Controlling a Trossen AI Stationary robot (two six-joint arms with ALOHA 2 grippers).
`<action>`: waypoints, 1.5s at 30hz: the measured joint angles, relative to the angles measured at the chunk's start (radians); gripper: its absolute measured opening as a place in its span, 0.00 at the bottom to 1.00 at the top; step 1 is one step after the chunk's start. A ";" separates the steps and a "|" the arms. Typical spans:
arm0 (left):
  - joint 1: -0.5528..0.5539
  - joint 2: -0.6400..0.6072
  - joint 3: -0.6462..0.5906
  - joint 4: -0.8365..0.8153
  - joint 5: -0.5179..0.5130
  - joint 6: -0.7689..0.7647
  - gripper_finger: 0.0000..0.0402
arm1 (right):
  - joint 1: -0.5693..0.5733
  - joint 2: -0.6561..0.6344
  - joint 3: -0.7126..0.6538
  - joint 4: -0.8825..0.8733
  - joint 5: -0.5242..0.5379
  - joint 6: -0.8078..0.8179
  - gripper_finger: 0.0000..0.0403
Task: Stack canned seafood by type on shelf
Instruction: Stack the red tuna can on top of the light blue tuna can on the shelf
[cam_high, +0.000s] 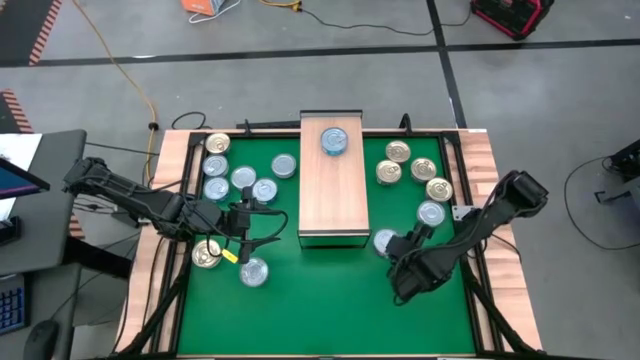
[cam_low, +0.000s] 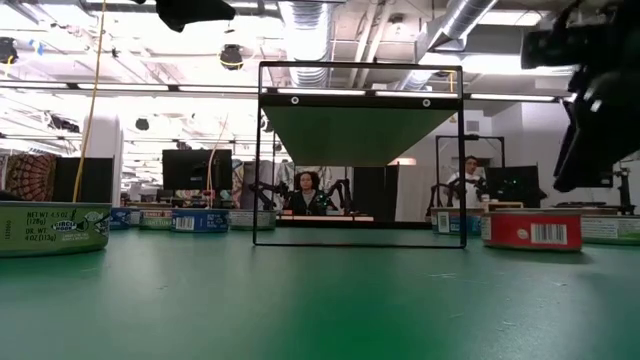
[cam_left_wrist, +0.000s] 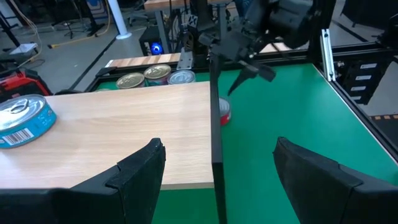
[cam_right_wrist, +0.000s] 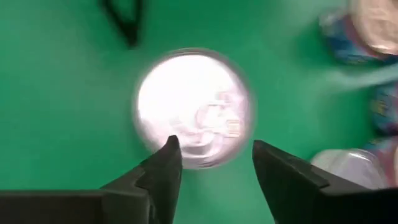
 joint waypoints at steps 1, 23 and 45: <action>0.000 0.000 0.000 0.000 0.000 0.000 0.72 | 0.000 0.007 -0.009 -0.012 0.014 0.033 0.55; 0.000 0.000 0.000 -0.009 0.000 -0.003 0.72 | 0.146 0.074 -0.071 0.076 -0.034 0.278 0.34; 0.000 0.000 0.000 -0.006 0.000 -0.006 0.72 | 0.091 0.074 0.002 0.420 0.024 -0.208 0.30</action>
